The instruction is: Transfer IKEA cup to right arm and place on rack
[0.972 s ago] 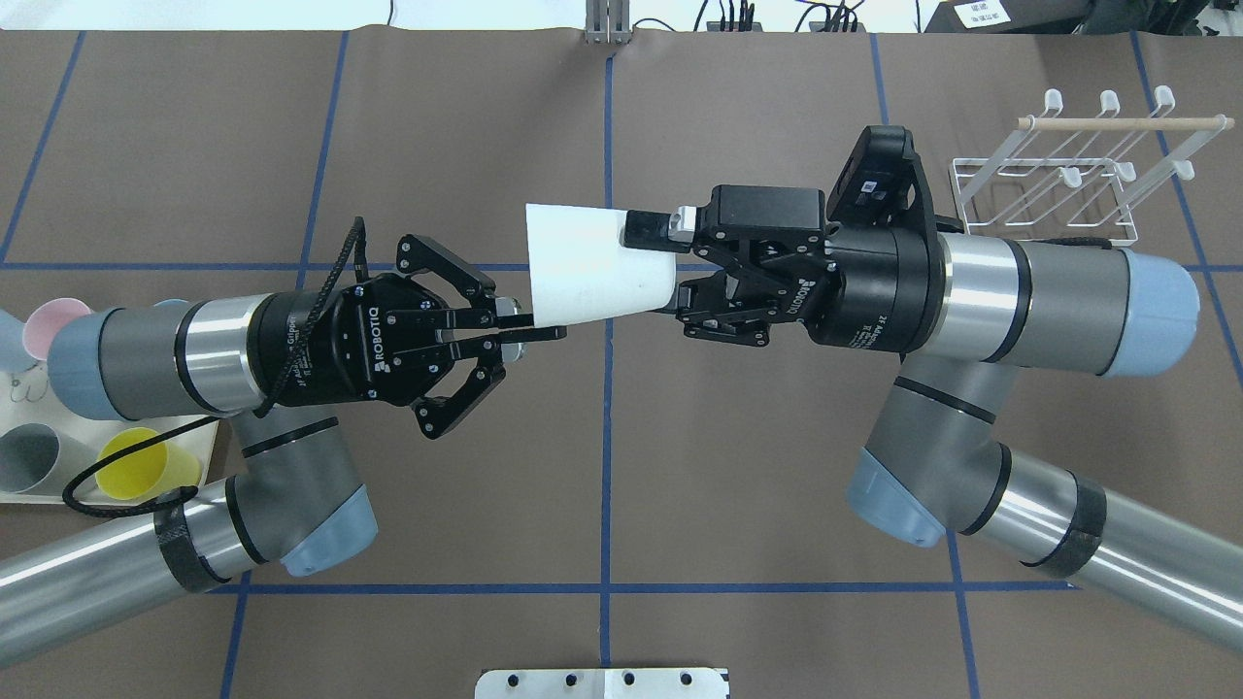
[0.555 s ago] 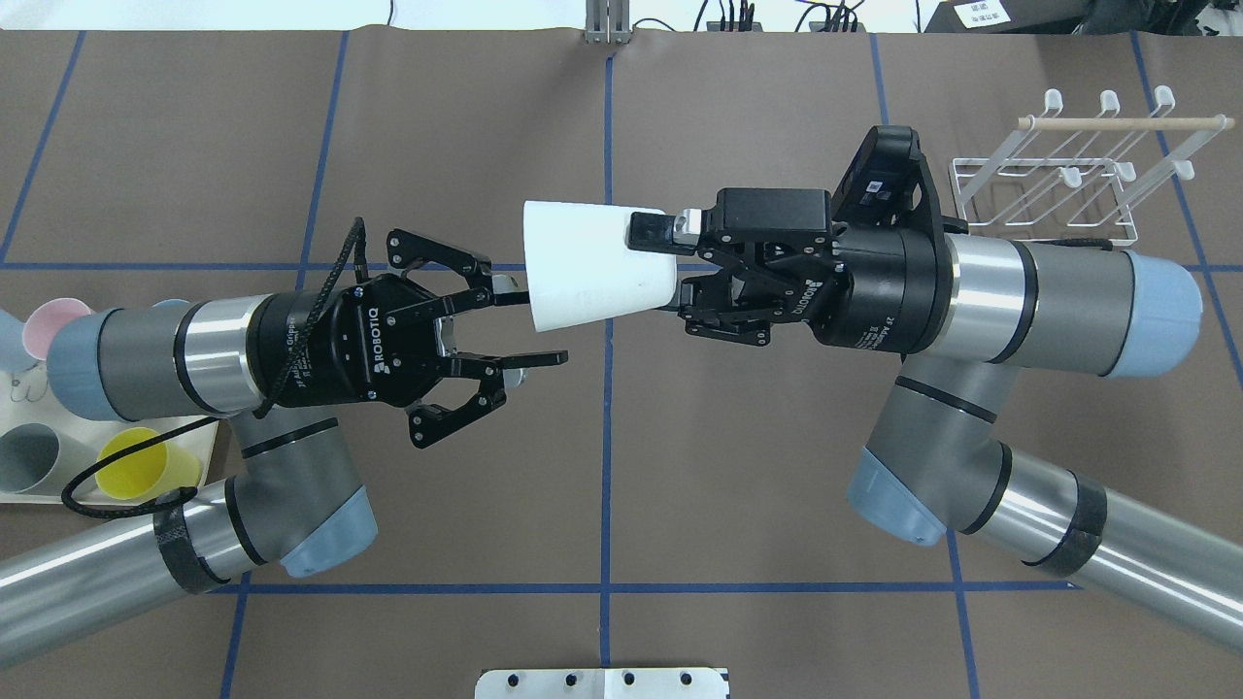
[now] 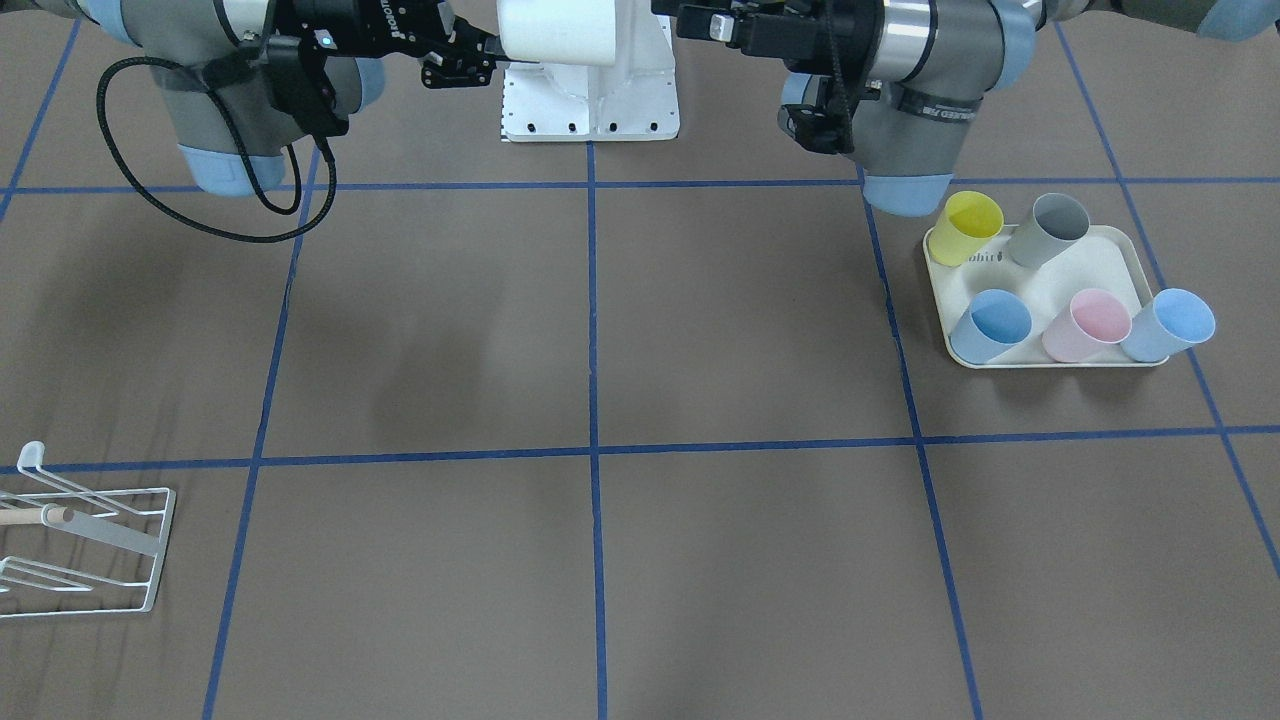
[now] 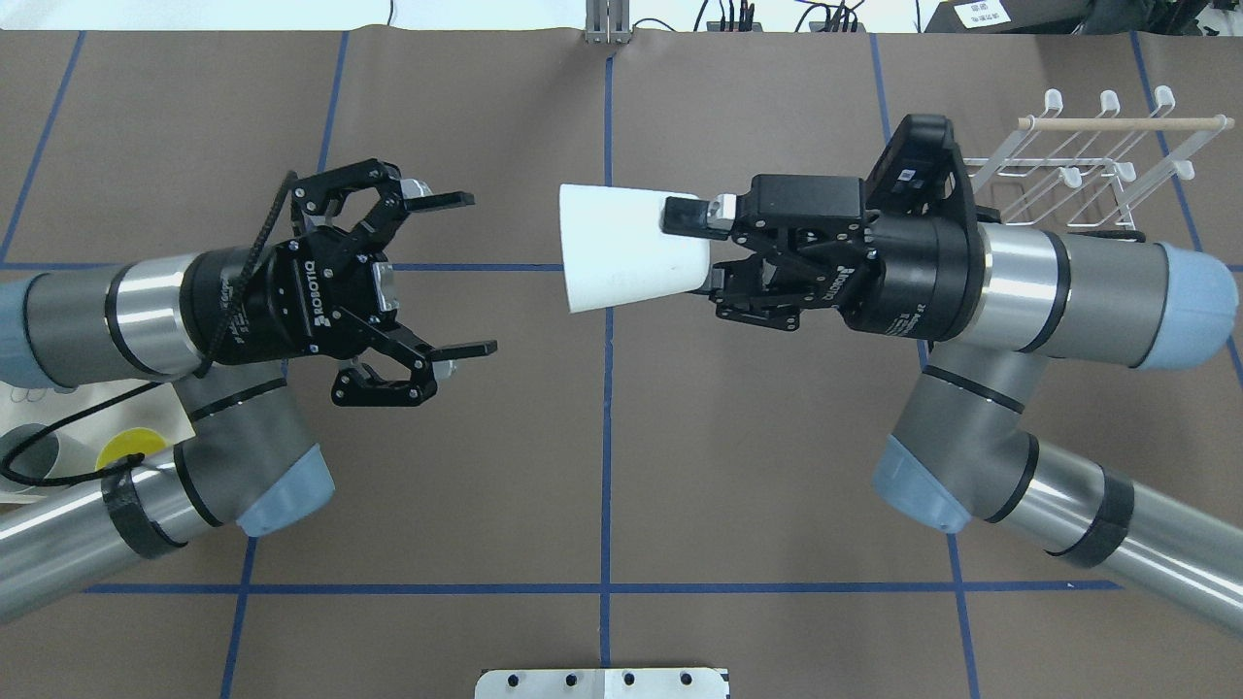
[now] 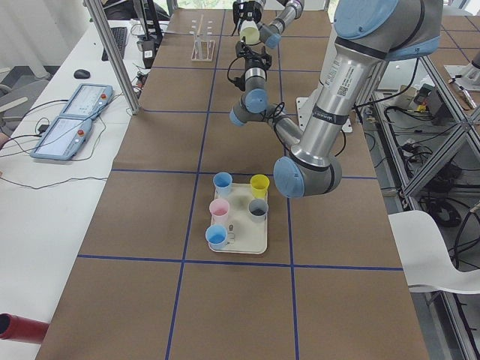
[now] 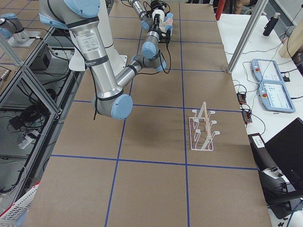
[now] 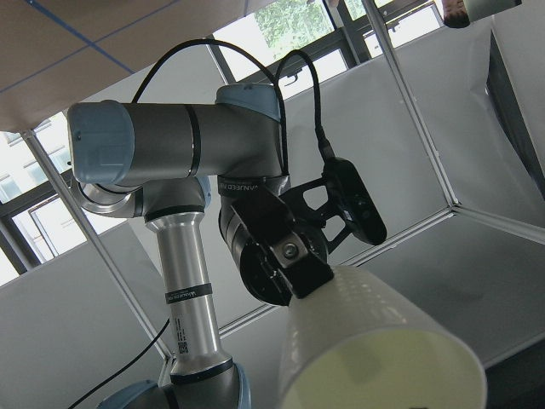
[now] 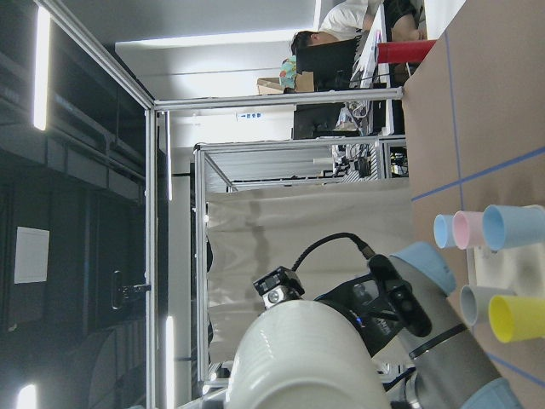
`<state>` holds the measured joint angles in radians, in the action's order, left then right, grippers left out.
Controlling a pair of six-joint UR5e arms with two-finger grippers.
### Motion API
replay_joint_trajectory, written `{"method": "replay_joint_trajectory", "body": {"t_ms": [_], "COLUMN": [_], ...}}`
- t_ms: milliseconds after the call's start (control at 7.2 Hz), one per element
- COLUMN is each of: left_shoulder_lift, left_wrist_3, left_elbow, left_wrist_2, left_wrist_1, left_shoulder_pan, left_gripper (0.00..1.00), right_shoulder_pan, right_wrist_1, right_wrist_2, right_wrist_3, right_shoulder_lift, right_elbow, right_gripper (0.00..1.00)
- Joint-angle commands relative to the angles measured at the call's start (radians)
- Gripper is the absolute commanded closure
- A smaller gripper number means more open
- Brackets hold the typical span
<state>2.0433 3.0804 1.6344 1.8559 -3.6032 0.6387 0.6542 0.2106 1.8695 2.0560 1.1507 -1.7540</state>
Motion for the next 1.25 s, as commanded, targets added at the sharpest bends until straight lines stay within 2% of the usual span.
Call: {"method": "replay_joint_trajectory", "body": {"t_ms": [0, 139, 278, 416, 555, 694, 833, 1110], "left_shoulder_lift": [-0.017, -0.018, -0.021, -0.023, -0.025, -0.066, -0.121, -0.176], "left_wrist_3": [-0.174, -0.294, -0.412, -0.553, -0.716, -0.87, -1.001, -1.271], "left_elbow": [0.005, 0.008, 0.005, 0.007, 0.013, 0.022, 0.022, 0.031], "left_wrist_2": [0.175, 0.295, 0.349, 0.38, 0.397, 0.408, 0.41, 0.46], "left_wrist_1": [0.111, 0.197, 0.284, 0.419, 0.563, 0.625, 0.641, 0.803], "left_shoulder_pan": [0.109, 0.154, 0.197, 0.223, 0.242, 0.28, 0.326, 0.438], "left_gripper": [0.0, 0.0, 0.0, 0.0, 0.0, 0.0, 0.0, 0.0], "right_shoulder_pan": [0.124, 0.193, 0.296, 0.387, 0.431, 0.493, 0.551, 0.623], "right_wrist_1": [-0.06, -0.179, -0.32, -0.395, -0.42, -0.525, -0.643, -0.84], "right_wrist_2": [0.013, 0.087, 0.231, 0.297, 0.301, 0.327, 0.382, 0.411], "right_wrist_3": [-0.072, -0.15, -0.243, -0.355, -0.467, -0.611, -0.74, -0.891], "right_shoulder_lift": [0.088, 0.098, 0.115, 0.18, 0.267, 0.305, 0.311, 0.316], "right_elbow": [0.016, 0.033, 0.034, 0.028, 0.031, 0.027, 0.022, 0.011], "right_gripper": [0.7, 0.7, 0.71, 0.71, 0.7, 0.71, 0.71, 0.75]}}
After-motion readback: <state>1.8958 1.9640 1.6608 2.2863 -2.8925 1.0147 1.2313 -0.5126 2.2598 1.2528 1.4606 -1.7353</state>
